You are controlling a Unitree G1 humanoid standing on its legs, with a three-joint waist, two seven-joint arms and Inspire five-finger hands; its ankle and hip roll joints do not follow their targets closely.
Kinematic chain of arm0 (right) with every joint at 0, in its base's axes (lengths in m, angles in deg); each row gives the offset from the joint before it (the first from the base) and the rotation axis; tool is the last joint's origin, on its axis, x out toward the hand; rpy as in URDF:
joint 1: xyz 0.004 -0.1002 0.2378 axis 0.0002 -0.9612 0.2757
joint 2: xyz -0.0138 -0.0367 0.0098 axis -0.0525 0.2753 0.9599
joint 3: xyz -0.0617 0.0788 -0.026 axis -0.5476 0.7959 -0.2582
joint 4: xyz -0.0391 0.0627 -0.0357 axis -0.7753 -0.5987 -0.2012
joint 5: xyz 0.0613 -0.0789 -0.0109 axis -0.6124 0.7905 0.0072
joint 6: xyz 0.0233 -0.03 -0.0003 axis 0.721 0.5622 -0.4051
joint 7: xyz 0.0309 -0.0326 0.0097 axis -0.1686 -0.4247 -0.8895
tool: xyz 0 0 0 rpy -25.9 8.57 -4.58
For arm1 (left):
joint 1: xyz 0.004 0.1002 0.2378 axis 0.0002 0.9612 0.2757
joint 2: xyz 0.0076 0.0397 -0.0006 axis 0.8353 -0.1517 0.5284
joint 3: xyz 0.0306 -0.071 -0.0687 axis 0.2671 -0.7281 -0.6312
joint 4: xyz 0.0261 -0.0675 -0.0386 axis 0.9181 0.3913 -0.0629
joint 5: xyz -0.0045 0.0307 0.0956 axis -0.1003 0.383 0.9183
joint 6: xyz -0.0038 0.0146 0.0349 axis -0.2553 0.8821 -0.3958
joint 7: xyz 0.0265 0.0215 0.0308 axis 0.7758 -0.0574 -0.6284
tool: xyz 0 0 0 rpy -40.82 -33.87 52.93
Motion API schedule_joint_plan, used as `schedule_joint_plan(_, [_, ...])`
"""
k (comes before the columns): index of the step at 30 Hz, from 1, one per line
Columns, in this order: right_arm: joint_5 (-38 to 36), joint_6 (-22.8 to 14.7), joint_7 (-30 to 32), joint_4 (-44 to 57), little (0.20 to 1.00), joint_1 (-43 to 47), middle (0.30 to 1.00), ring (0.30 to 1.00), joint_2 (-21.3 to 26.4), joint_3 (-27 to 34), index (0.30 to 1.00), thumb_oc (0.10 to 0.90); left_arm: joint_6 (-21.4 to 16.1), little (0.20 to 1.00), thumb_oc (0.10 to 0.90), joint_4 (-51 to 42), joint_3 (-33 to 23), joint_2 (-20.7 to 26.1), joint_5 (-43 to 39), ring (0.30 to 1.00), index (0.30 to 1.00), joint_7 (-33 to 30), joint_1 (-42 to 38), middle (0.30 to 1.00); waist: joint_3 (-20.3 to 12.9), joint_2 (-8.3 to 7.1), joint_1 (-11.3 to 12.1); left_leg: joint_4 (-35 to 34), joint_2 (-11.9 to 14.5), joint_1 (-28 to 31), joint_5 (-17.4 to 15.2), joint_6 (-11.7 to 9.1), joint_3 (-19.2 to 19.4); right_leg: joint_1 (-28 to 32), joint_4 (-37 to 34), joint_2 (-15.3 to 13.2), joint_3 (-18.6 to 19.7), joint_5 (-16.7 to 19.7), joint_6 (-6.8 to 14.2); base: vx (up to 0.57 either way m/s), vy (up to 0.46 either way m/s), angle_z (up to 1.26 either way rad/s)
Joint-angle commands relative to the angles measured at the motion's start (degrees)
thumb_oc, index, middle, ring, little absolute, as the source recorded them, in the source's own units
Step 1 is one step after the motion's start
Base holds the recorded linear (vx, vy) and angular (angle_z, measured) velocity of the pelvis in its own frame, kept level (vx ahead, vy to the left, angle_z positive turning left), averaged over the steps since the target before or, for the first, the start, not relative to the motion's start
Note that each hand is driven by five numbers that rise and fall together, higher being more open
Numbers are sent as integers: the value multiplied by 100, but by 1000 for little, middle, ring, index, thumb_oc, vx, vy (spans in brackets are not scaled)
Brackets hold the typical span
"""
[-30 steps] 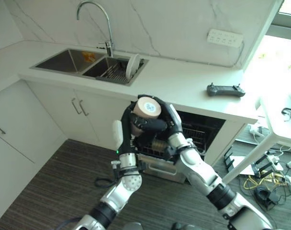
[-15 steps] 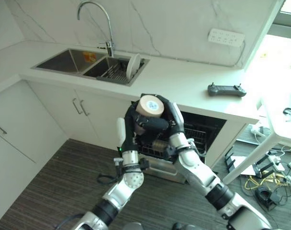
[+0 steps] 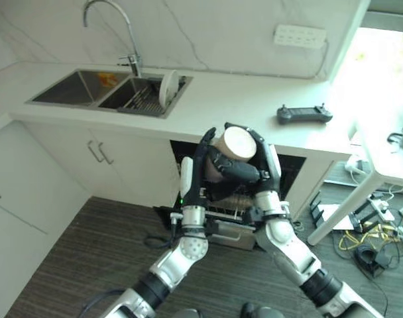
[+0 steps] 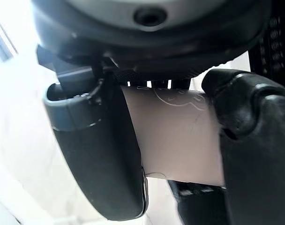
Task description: Place the dishes in the dishwasher.
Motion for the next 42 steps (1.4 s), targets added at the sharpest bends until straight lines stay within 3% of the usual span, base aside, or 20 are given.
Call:
schedule_joint_plan(1, [372,-1201,404,510,300,510,300,300,316,1738,300,400,-407,900,800,-355,-657,572,-124,900,900,-212,147,900,-21,-157,26,221,123,307,-296,17,269,666,-137,-58,526,-1054,230,59,-76,-5])
schedule_joint_plan(3, [393,-1286,350,464,300,252,300,300,444,1932,300,400,-543,900,800,-472,-835,687,-104,900,900,172,279,900,195,-235,94,460,8,91,300,-28,226,786,-137,-43,629,-1001,130,74,-64,-1])
schedule_joint_plan(4, [402,-1311,342,441,300,181,300,300,467,2006,300,400,-617,900,800,-487,-889,719,-64,900,900,298,305,900,232,-220,78,337,38,8,312,-26,281,810,-137,-32,588,-1002,137,67,64,18])
schedule_joint_plan(7, [620,-1402,511,394,300,-14,300,300,497,2086,300,400,-767,900,800,-612,-1015,864,19,900,900,692,378,900,265,11,15,221,300,-639,359,-170,295,896,-137,99,416,-1085,188,122,213,44])
schedule_joint_plan(11, [502,-1503,818,406,300,-412,300,300,614,2290,300,400,-807,900,800,-645,-1041,1009,-191,900,900,1046,441,900,87,44,-48,221,220,-745,-79,1,397,893,-137,-133,252,-1074,380,218,340,9])
schedule_joint_plan(13, [233,-1636,591,396,300,-807,300,300,643,2577,300,400,-761,900,800,-839,-1050,1072,-96,900,900,1148,533,900,-6,58,-70,221,56,-596,-319,191,307,1009,-137,-220,167,-1044,483,288,336,-14])
schedule_joint_plan(15, [298,-1666,578,367,300,-916,300,300,610,2702,300,400,-704,900,800,-897,-1053,1123,-82,900,900,1160,571,900,1,115,-131,221,-62,-465,-470,393,177,1115,-125,-143,97,-543,593,214,263,-20])
schedule_joint_plan(17, [203,-1702,506,321,300,-1040,300,300,524,2818,300,400,-660,900,800,-913,-1075,1198,-152,900,900,1218,506,900,166,111,-243,221,-278,-284,-604,666,-27,251,1491,-273,255,-258,730,140,165,-23])
schedule_joint_plan(18, [174,-1718,383,279,300,-1058,300,300,506,2888,300,400,-668,900,800,-966,-1103,1209,-132,900,900,1236,498,900,189,93,-231,221,-281,-291,-592,670,22,196,1050,-370,267,-300,697,134,-17,34])
schedule_joint_plan(19, [126,-1742,288,242,300,-1040,300,300,521,2919,300,400,-672,900,800,-1018,-1119,1220,-83,900,900,1243,480,900,224,94,-218,221,-249,-269,-613,653,55,273,476,-369,254,-365,689,72,-169,46])
schedule_joint_plan(20, [-53,-1749,-85,111,300,-926,300,300,539,2966,300,400,-646,900,800,-1091,-1188,1281,78,900,900,1258,367,900,324,95,-272,221,-204,-251,-685,661,58,78,-75,-362,467,-43,773,61,-219,32])
schedule_joint_plan(21, [-151,-1706,-240,95,300,-903,300,300,563,2985,300,400,-613,900,800,-1140,-1244,1314,113,900,900,1302,355,900,341,75,-260,221,-180,-285,-679,608,63,44,-137,-336,570,-287,746,55,-260,11])
schedule_joint_plan(23, [-642,-1552,-461,69,300,-841,300,300,634,2869,300,400,-623,900,800,-1144,-1214,1347,241,900,900,1248,377,900,341,-3,-178,221,-105,-374,-566,490,227,-27,-137,-398,489,-401,760,86,-201,5])
schedule_joint_plan(25, [-1029,-1510,-505,11,300,-749,300,300,596,2824,300,400,-632,900,800,-1188,-1214,1380,271,900,900,1284,371,900,369,20,-128,221,54,-495,-478,361,274,-43,-137,-401,426,-489,715,19,-130,13])
schedule_joint_plan(29, [-946,-1384,-481,-43,300,-801,300,300,589,2900,300,400,-559,900,800,-1343,-1385,1459,163,900,900,1596,410,900,340,69,-103,221,179,-653,-401,201,173,-19,-137,-433,278,-623,679,40,-86,-1])
schedule_joint_plan(30, [-1236,-1265,-642,-70,300,-883,300,300,598,2899,300,400,-552,900,800,-1343,-1444,1510,91,900,900,1684,448,900,310,95,-134,221,206,-650,-404,170,146,15,-137,-445,260,-652,663,78,-40,8])
schedule_joint_plan(36, [-1269,-1082,-755,-188,300,-1303,300,300,428,2971,300,400,-749,900,800,-1326,-1699,1657,166,900,900,1972,775,900,216,165,-266,221,256,-549,-460,115,193,59,-137,-505,318,-674,684,57,12,0])
schedule_joint_plan(42, [-1077,-919,-1087,-185,300,-1570,300,300,327,2869,300,400,-849,900,800,-1382,-1897,1757,218,900,900,2062,1059,900,141,142,-330,221,250,-508,-576,123,368,-59,-137,-579,435,-648,796,16,26,-11])
